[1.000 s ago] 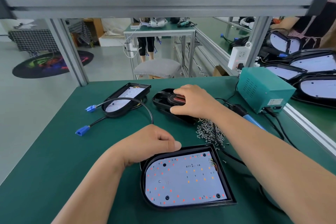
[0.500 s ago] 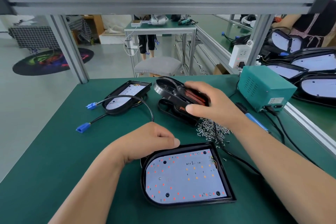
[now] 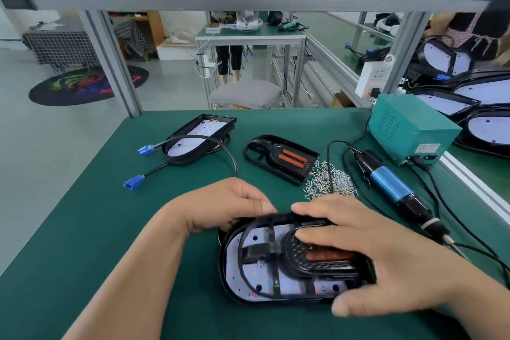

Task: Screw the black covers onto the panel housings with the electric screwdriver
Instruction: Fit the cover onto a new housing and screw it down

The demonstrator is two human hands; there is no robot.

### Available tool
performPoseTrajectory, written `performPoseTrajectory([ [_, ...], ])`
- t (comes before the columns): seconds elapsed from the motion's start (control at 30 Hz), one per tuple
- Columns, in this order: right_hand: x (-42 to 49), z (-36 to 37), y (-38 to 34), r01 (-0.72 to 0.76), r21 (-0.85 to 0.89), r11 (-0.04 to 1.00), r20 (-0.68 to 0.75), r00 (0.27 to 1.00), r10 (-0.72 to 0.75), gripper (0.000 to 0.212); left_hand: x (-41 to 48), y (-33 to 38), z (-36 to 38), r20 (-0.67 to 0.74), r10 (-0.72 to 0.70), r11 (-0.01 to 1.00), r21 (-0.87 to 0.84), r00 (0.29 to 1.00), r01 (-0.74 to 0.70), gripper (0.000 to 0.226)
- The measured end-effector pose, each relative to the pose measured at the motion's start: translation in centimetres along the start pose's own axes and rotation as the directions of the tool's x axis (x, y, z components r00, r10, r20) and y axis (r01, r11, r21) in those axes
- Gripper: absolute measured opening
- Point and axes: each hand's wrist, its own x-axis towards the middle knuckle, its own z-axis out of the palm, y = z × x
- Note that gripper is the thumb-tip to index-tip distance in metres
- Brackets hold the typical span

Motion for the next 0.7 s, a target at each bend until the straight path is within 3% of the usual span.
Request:
performPoseTrajectory([
  [0.2, 1.9, 0.4, -1.0, 0.001, -0.025, 1.0, 0.061, 0.998, 0.0, 0.071, 0.1, -0.2, 0.0, -0.01, -0.019, 1.0, -0.011, 1.0, 0.019, 0.019],
  [0.3, 1.6, 0.9, -1.0, -0.057, 0.034, 0.998, 0.007, 0.998, 0.057, 0.056, 0.3, -0.2, 0.1, 0.004, -0.031, 0.999, 0.029, 1.0, 0.031, 0.023],
  [0.53, 1.2, 1.3, -1.0, -0.049, 0.136, 0.99, -0.12, 0.991, 0.065, 0.048, 0.4, -0.1, 0.3, -0.014, -0.043, 0.998, 0.038, 0.999, 0.043, 0.037],
  [0.7, 1.6, 1.7, -1.0, -0.054, 0.124, 0.991, -0.085, 0.994, 0.065, 0.047, 0.4, 0.0, 0.4, -0.014, -0.051, 0.998, 0.028, 0.999, 0.051, 0.028],
])
